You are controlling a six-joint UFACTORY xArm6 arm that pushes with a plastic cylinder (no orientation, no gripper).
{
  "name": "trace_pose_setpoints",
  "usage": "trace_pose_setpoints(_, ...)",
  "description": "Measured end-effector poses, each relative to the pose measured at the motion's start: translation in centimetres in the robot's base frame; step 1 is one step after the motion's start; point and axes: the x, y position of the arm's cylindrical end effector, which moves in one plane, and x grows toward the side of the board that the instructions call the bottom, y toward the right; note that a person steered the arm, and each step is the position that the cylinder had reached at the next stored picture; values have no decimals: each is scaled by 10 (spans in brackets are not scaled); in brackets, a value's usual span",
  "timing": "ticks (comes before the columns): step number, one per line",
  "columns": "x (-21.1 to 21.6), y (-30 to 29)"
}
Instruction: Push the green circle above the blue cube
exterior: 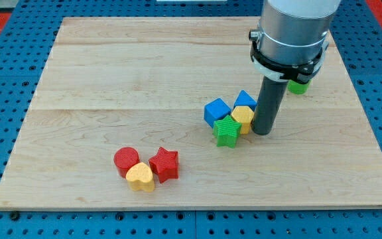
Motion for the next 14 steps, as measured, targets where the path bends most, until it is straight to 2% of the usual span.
trace_pose_setpoints(1,-27,38)
trace_pose_setpoints(2,-60,37)
trace_pose_setpoints(3,-66,14)
trace_pose_setpoints(4,-95,69)
trace_pose_setpoints(5,-81,112)
trace_pose_setpoints(6,-66,119)
trace_pose_setpoints(7,-86,181)
trace_pose_setpoints(8,-120,161)
trace_pose_setpoints(10,-106,19)
trace_pose_setpoints(11,-126,18)
trace_pose_setpoints(13,-109,-47)
trace_pose_setpoints(14,-104,-53)
